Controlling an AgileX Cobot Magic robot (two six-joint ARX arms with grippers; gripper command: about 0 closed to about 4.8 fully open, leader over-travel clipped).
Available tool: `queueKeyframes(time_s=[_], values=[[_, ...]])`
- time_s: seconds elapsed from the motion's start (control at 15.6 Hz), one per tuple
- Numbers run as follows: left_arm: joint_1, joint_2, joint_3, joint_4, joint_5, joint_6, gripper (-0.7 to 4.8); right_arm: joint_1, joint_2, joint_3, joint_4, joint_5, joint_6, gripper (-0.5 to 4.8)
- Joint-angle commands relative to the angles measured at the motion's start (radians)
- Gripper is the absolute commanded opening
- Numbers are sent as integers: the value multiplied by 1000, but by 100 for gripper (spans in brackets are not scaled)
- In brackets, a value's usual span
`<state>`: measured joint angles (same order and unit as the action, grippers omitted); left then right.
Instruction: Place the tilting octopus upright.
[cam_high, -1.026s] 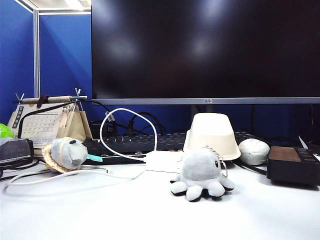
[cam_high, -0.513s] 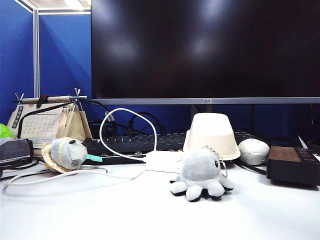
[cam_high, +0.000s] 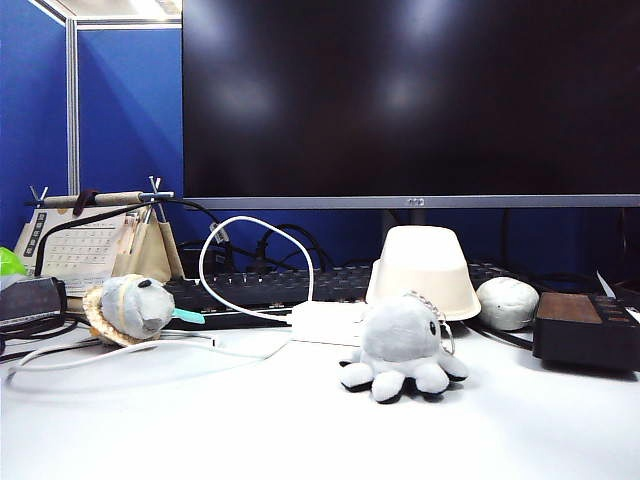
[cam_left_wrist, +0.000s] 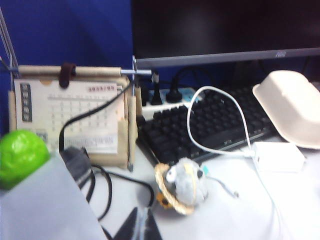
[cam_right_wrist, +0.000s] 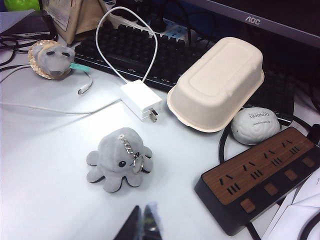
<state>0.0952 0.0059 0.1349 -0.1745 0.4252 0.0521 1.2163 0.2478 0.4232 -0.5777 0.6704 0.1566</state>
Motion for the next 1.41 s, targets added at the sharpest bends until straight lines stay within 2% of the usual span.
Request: queueKeyframes(time_s=[0.06,0.51,1.41], values=[[0,-2,-46,116,-2,0,21,0,1,3,6,5,1,-1],[0,-2,-90,177,-3,0,21,0,1,3,6,5,1,-1],[2,-3,-103,183,1,-7,21,0,1,3,6,5,1,-1]])
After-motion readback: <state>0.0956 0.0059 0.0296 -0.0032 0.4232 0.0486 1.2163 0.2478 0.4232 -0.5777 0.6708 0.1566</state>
